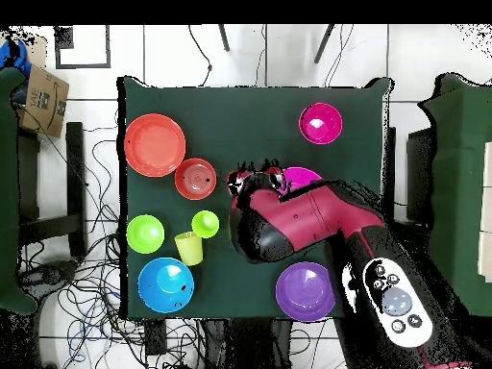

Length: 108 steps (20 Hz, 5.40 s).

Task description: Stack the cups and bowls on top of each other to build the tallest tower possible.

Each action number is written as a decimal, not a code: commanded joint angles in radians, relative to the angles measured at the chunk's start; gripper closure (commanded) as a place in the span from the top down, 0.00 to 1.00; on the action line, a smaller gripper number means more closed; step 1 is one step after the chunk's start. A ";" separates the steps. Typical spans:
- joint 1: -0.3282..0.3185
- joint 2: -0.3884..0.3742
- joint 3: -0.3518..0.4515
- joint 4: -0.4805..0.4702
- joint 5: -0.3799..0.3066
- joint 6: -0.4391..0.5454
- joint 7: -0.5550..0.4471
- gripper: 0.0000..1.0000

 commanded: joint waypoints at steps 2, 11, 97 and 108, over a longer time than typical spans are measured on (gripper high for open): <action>-0.165 0.051 0.214 0.057 0.081 0.100 -0.213 1.00; -0.111 0.050 0.111 0.047 0.107 0.150 -0.055 1.00; -0.031 0.149 -0.049 0.054 0.297 0.123 -0.055 1.00; 0.030 0.209 -0.119 0.002 0.246 0.051 -0.006 1.00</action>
